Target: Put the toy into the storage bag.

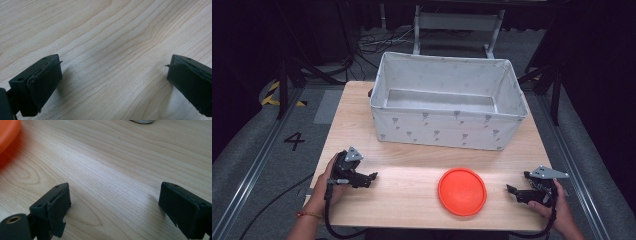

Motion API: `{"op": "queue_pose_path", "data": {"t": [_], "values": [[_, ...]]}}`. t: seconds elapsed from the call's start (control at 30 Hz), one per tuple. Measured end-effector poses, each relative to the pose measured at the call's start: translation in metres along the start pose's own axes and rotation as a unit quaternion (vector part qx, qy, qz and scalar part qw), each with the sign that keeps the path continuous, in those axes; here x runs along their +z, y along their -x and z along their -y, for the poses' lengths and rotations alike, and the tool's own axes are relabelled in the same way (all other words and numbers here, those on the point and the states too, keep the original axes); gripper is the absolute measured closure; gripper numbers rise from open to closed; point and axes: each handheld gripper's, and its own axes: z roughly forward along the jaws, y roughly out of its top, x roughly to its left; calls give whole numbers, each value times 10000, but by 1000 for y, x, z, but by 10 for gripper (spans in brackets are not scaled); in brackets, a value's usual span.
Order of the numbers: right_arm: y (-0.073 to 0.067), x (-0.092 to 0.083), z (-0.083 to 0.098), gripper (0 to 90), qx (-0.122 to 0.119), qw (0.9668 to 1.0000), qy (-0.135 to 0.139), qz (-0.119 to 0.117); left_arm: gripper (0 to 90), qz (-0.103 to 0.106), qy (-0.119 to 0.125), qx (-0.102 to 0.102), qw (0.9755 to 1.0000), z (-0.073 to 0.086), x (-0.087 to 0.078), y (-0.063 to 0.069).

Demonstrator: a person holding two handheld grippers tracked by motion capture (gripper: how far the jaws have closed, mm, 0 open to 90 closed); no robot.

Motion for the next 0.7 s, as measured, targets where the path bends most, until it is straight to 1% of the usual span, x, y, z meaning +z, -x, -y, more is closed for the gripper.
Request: {"op": "queue_pose_path", "data": {"t": [0.07, 0.13, 0.2, 0.27, 0.37, 0.4, 0.47, 0.5, 0.53, 0.57, 0.6, 0.63, 0.67, 0.7], "values": [[0, 0, 0, 106, -9, 10000, 1, -5, 1, 22, 15, 31, 10000, 0, 0, -1], [0, 1, -1, 106, 10, 10000, -2, 18, 2, 1, 20, 36, 10000, 0, 0, -1], [0, 0, 0, 106, 41, 10000, -5, 48, 2, 14, 2, -3, 10000, 0, 0, 0], [0, 0, 0, 106, 36, 10000, -4, 47, 2, 18, -3, 7, 10000, 1, -1, 0], [1, -1, -3, 107, 1, 9999, -148, -1, 3, 20, 10, 93, 10000, 1, -2, -1], [2, -1, -3, 112, -4, 9998, -173, -16, 4, 40, -1, 55, 10000, 2, -2, 0], [2, -2, -4, 145, 12, 9998, -181, -79, 4, 31, 5, 65, 10000, 2, -2, 0], [1, -3, -4, 158, 40, 9997, -170, -159, 4, 31, -4, 25, 10000, 2, -2, 0], [0, -3, -5, 158, 74, 9995, -172, -254, 4, 31, 0, 30, 10000, 2, -2, 0], [-2, -3, -7, 160, 25, 9994, -168, -301, 4, 31, 0, 30, 10000, 2, -2, 0], [-5, -3, -9, 162, -56, 9993, -184, -326, 3, 34, 3, 76, 10000, 1, -2, 0], [-5, -3, -9, 162, -56, 9993, -184, -326, 3, 34, 3, 76, 10000, 1, -2, 0], [-8, -3, -11, 162, -107, 9991, -184, -374, 3, 71, 5, 99, 9999, 1, -1, -1], [-12, -3, -15, 168, -169, 9986, -156, -472, 1, 92, 2, 121, 9999, 1, -1, -2]]}}
